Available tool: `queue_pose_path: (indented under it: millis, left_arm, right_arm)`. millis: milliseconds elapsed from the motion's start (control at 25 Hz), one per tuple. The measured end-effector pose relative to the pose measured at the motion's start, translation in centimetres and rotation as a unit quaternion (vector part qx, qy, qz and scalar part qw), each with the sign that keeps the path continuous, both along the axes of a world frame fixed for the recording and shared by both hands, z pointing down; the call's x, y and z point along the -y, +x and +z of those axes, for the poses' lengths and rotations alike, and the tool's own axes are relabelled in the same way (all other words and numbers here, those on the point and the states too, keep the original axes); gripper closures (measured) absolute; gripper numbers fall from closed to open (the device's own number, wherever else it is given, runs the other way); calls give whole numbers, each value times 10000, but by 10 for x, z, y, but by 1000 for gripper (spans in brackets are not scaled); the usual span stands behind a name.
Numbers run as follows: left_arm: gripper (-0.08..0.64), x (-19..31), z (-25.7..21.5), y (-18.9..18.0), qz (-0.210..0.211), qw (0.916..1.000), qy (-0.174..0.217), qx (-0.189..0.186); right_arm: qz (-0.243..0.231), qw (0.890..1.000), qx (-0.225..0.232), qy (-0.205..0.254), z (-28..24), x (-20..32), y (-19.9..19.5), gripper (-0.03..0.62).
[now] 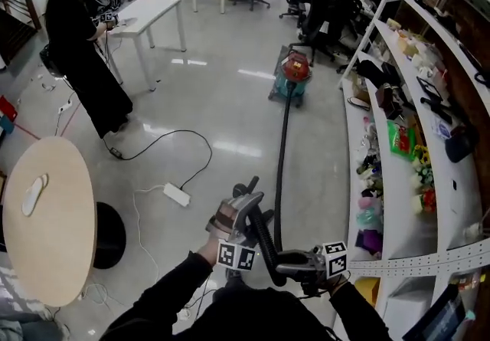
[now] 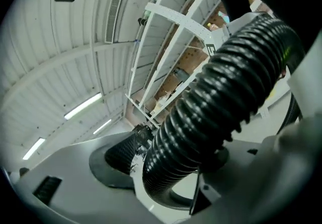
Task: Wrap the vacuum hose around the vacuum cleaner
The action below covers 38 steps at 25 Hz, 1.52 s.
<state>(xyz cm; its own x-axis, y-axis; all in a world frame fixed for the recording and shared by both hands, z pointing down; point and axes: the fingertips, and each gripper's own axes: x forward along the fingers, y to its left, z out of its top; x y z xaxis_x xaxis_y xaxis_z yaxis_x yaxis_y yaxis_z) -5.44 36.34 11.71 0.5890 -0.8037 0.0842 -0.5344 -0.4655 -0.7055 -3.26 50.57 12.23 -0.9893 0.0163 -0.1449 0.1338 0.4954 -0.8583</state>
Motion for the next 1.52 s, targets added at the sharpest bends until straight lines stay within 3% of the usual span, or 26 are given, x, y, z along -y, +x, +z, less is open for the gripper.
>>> queue_pose_path:
  millis: [120, 280, 400, 560, 640, 720, 840, 920, 1000, 1120, 1160, 1200, 1240, 1280, 1400, 1440, 1520]
  left_arm:
    - [279, 13, 0, 9, 366, 9977, -442, -373]
    - [281, 40, 17, 3, 428, 9872, -1214, -940]
    - [281, 75, 7, -14, 273, 9778, -1603, -1324]
    - [281, 125, -12, -35, -260, 9484, -2477, -1963]
    - [281, 150, -7, -44, -507, 9322, -2772, -2273]
    - [281, 168, -1, -52, -696, 9198, -2986, -2447]
    - [281, 186, -2, -53, -834, 9111, -3234, -2417]
    - [281, 201, -8, -46, -833, 9099, -3255, -2431]
    - [281, 219, -15, -37, -877, 9051, -3283, -2555]
    - [281, 240, -17, -23, -1042, 8822, -3615, -2833]
    - [281, 246, -14, -19, -1103, 8706, -3789, -2938]
    - [281, 251, -8, -16, -1165, 8574, -3984, -3042]
    - [281, 256, -1, -14, -1225, 8421, -4200, -3153]
    - [281, 261, 8, -12, -1292, 8242, -4422, -3293]
    - [279, 270, 36, -17, -1589, 7679, -4864, -3853]
    - [279, 271, 45, -20, -1698, 7546, -4909, -4009]
    - [279, 270, 65, -27, -1918, 7357, -4951, -4205]
  right_arm:
    - [219, 9997, 119, -67, -6, 15, -2, 431]
    - [570, 9982, 108, 133, -13, 41, -6, 429]
    - [823, 9942, 73, 687, -45, 73, -4, 312]
    - [1171, 9817, -218, 1487, -88, 117, 46, 279]
    - [1175, 9728, -598, 1903, -87, 133, 77, 279]
    - [824, 9572, -1305, 2450, -63, 132, 97, 279]
    - [-201, 9245, -2263, 3061, -5, 114, 105, 278]
    - [-935, 8976, -2702, 3356, 36, 100, 102, 264]
    - [-1271, 8686, -3035, 3706, 71, 103, 100, 240]
    - [-1266, 8246, -3247, 4457, 101, 127, 102, 238]
    - [-1283, 8140, -3197, 4677, 102, 134, 102, 239]
    - [-1297, 8104, -3076, 4815, 97, 140, 102, 247]
    - [-1303, 8152, -2894, 4845, 88, 146, 102, 298]
    - [-1310, 8276, -2662, 4765, 75, 152, 103, 400]
    - [-1408, 8705, -1949, 4294, 31, 167, 111, 403]
    - [-1428, 8792, -1755, 4192, 16, 172, 114, 403]
    - [-1368, 8954, -1348, 4018, -13, 184, 119, 403]
